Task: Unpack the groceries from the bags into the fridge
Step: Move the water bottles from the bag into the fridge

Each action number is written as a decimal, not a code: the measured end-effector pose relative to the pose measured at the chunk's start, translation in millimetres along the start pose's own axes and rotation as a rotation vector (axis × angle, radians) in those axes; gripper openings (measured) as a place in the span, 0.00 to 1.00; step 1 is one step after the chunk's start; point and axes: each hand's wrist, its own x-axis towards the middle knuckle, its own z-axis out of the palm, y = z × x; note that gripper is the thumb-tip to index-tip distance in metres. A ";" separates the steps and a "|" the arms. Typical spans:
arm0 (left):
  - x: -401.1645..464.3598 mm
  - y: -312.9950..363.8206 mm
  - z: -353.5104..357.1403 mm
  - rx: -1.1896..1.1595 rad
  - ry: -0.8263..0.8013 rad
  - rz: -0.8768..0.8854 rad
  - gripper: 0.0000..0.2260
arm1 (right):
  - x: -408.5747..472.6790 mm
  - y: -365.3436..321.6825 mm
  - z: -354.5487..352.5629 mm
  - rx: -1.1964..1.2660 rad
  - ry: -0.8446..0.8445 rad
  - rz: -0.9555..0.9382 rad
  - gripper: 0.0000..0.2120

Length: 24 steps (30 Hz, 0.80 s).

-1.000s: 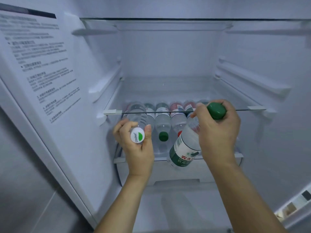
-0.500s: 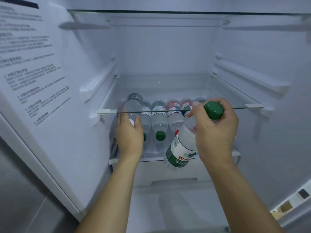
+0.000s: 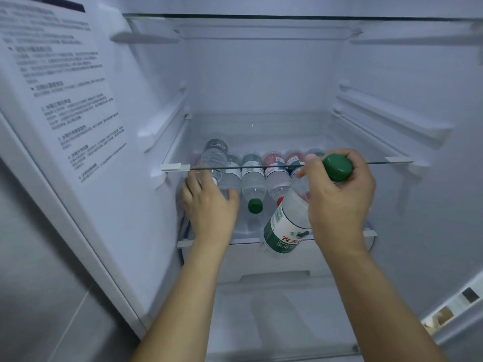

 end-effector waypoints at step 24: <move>-47.5 40.0 -44.2 -0.092 -0.153 0.504 0.22 | -33.5 -15.2 -46.0 -0.180 -0.289 -0.230 0.10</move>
